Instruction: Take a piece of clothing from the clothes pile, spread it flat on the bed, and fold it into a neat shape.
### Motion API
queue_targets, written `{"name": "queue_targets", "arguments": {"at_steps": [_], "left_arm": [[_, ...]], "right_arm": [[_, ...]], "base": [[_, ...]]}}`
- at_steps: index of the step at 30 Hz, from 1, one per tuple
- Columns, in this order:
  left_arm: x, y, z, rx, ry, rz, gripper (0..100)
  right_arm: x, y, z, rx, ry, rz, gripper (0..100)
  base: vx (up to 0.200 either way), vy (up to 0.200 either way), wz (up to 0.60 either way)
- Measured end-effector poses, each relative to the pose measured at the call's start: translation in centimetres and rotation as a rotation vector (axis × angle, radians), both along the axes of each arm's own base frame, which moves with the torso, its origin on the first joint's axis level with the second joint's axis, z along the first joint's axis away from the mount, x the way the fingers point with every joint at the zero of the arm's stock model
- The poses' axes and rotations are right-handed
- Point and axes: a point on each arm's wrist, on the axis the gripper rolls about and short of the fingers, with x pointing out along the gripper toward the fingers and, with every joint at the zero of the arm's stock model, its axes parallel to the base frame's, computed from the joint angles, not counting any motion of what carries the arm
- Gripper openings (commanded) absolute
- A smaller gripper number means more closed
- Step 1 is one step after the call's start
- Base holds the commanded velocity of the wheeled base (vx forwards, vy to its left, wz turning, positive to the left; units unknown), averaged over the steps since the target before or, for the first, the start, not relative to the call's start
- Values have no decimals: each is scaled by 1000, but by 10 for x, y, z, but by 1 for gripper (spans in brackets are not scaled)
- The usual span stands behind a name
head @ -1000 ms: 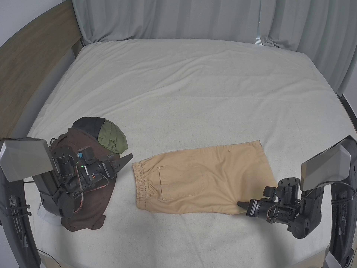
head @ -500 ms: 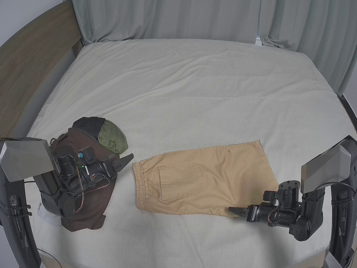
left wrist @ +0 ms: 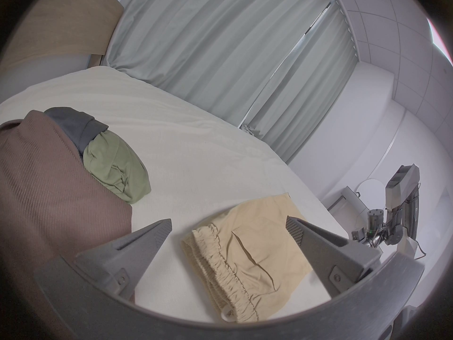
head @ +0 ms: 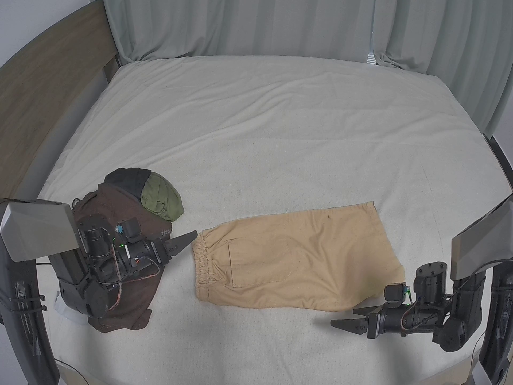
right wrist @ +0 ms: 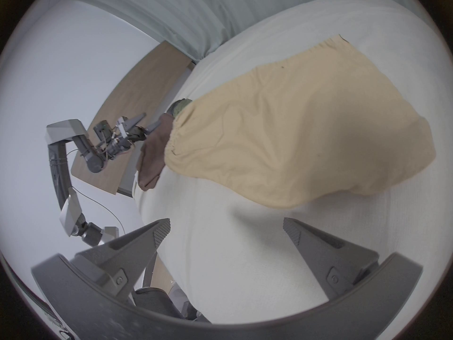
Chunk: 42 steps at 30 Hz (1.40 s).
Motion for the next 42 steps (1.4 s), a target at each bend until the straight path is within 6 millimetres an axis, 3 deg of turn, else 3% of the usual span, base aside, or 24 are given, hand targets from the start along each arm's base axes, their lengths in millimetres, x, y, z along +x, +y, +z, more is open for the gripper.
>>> {"name": "queue_targets", "arguments": {"at_steps": [7, 16, 24, 32, 42], "left_arm": [[-5, -6, -3, 0, 23, -30, 100], [-8, -7, -5, 0, 35, -35, 100], [-9, -8, -9, 2, 50, -36, 100], [-10, -8, -13, 5, 66, -38, 100], [-11, -8, -25, 9, 108, -39, 100]], "right_arm": [[2, 1, 25, 58, -98, 36, 100], [23, 3, 56, 154, -265, 92, 100], [26, -3, 79, 154, -399, 102, 100], [30, -16, 91, 133, -478, 60, 100], [29, -19, 93, 130, -487, 45, 100]], "base": [[0, 0, 0], [0, 0, 0], [0, 0, 0], [0, 0, 0], [0, 0, 0]]}}
